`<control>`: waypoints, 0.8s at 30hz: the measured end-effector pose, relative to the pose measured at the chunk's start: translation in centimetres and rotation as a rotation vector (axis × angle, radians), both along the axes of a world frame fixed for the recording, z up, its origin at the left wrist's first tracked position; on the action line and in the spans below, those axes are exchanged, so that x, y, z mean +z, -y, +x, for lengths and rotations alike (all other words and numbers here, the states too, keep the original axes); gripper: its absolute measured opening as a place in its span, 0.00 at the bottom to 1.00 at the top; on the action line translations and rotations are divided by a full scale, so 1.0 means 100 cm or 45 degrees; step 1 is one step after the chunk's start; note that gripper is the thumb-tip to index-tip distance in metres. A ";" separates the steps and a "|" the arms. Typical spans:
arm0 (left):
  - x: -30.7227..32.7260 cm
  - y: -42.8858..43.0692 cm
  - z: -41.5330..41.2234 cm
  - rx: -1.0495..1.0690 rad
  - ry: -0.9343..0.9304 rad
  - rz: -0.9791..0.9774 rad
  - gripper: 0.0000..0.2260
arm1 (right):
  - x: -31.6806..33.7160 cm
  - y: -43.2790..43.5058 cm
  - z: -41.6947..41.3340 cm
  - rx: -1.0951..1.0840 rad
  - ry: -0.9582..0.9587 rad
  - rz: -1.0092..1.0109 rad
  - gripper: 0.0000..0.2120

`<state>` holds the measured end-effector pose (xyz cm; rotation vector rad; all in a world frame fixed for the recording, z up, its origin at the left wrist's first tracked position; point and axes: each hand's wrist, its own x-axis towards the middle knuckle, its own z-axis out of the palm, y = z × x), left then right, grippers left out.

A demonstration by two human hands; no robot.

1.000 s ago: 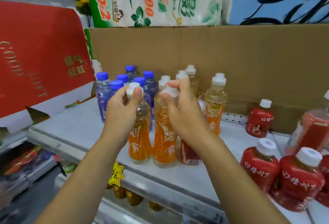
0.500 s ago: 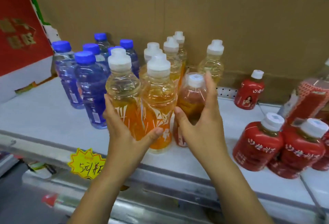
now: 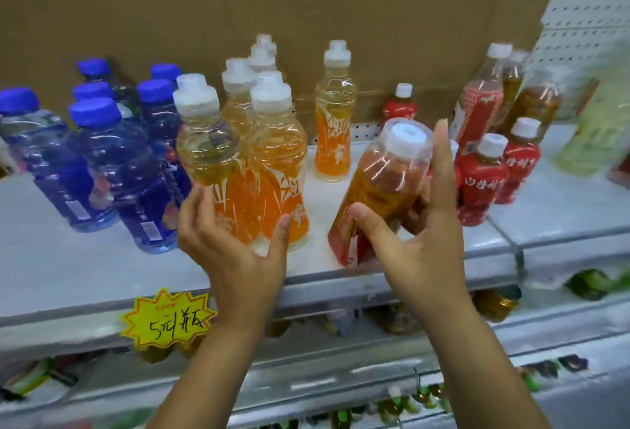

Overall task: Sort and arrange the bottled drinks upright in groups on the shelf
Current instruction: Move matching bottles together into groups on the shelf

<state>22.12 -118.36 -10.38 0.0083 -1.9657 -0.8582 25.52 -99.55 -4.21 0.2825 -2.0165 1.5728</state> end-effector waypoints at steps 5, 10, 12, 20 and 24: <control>0.010 -0.042 0.030 -0.339 -0.063 -0.013 0.21 | 0.002 -0.024 0.049 -0.150 0.007 -0.085 0.49; 0.030 -0.105 0.038 -0.817 0.369 0.137 0.22 | -0.006 -0.071 0.080 -0.377 0.098 -0.209 0.46; 0.033 -0.129 0.033 -0.851 0.454 0.173 0.28 | -0.006 -0.098 0.088 -0.485 0.128 -0.252 0.44; 0.030 -0.246 0.009 -0.548 0.565 0.231 0.47 | -0.004 -0.218 0.058 -0.657 0.141 -0.190 0.41; 0.017 -0.294 -0.011 -0.253 0.544 0.238 0.56 | 0.006 -0.279 0.019 -0.561 0.124 -0.087 0.42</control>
